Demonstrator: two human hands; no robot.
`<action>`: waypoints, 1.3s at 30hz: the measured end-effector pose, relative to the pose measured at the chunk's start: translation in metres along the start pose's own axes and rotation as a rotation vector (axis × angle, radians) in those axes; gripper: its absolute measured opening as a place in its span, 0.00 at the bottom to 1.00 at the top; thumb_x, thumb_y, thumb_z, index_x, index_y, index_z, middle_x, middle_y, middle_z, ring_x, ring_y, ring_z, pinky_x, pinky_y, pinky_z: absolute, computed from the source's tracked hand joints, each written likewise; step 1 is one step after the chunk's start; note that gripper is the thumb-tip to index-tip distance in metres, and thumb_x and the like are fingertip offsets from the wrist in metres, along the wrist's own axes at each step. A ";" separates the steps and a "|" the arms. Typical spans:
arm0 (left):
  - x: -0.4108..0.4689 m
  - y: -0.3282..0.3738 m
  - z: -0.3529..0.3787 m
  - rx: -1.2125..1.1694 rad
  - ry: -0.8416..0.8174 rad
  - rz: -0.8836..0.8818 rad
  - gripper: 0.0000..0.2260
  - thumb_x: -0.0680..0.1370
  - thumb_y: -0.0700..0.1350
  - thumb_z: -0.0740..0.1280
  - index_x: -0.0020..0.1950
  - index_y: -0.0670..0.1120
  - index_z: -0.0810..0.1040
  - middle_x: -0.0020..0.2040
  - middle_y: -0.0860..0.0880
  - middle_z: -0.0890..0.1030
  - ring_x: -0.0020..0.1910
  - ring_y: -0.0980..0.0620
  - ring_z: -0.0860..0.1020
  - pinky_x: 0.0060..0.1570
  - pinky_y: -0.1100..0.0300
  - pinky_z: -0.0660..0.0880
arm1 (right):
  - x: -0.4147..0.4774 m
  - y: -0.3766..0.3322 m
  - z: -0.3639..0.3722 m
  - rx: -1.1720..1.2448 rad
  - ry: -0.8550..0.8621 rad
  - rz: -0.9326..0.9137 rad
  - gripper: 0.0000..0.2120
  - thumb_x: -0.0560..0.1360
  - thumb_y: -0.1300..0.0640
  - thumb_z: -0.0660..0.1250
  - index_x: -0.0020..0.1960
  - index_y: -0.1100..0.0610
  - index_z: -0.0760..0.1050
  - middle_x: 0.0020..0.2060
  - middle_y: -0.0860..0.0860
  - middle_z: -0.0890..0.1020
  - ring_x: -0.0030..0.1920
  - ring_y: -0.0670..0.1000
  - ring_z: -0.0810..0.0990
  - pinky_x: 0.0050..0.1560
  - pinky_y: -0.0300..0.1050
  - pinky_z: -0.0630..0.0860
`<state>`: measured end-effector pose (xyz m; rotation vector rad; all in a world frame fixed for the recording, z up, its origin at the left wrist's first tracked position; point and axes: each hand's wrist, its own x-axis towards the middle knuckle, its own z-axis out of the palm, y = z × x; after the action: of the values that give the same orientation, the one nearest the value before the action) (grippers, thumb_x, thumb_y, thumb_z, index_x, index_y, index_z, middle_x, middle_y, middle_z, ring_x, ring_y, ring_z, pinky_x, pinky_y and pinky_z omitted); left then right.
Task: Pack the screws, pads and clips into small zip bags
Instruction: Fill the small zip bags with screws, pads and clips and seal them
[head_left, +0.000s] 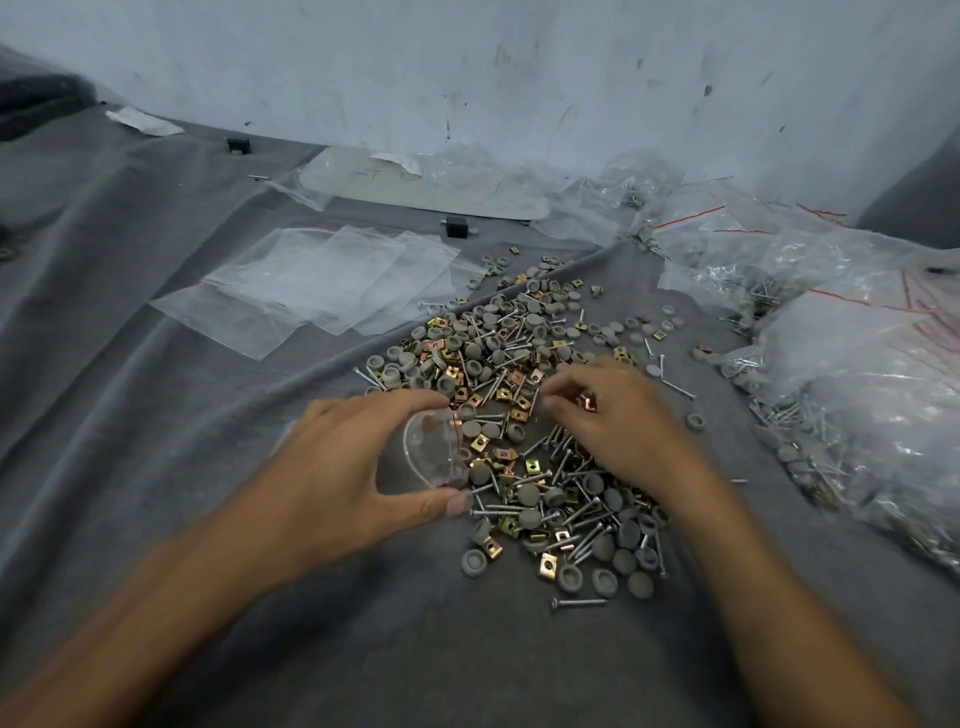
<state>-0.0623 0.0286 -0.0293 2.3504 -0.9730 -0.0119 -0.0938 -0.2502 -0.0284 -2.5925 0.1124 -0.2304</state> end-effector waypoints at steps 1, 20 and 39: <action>0.000 0.001 0.000 -0.001 0.001 -0.001 0.37 0.65 0.78 0.61 0.71 0.64 0.68 0.66 0.65 0.74 0.66 0.61 0.70 0.70 0.51 0.66 | 0.001 0.000 0.003 -0.023 -0.019 0.001 0.05 0.79 0.48 0.69 0.54 0.45 0.82 0.51 0.45 0.76 0.56 0.48 0.73 0.53 0.47 0.70; 0.000 0.000 0.000 -0.001 -0.010 -0.029 0.39 0.64 0.79 0.60 0.71 0.65 0.67 0.68 0.64 0.73 0.66 0.62 0.69 0.70 0.53 0.65 | 0.006 -0.018 0.019 -0.119 -0.035 0.001 0.04 0.79 0.50 0.70 0.53 0.46 0.79 0.51 0.44 0.75 0.57 0.49 0.73 0.60 0.53 0.74; 0.000 0.002 -0.003 0.003 -0.022 -0.014 0.37 0.65 0.79 0.60 0.71 0.66 0.65 0.66 0.69 0.70 0.66 0.65 0.66 0.70 0.56 0.62 | -0.003 -0.024 0.017 0.110 0.109 -0.018 0.11 0.86 0.50 0.55 0.52 0.52 0.73 0.44 0.48 0.80 0.43 0.49 0.76 0.42 0.49 0.71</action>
<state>-0.0630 0.0294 -0.0259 2.3642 -0.9677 -0.0416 -0.0926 -0.2203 -0.0308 -2.4722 0.1117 -0.3742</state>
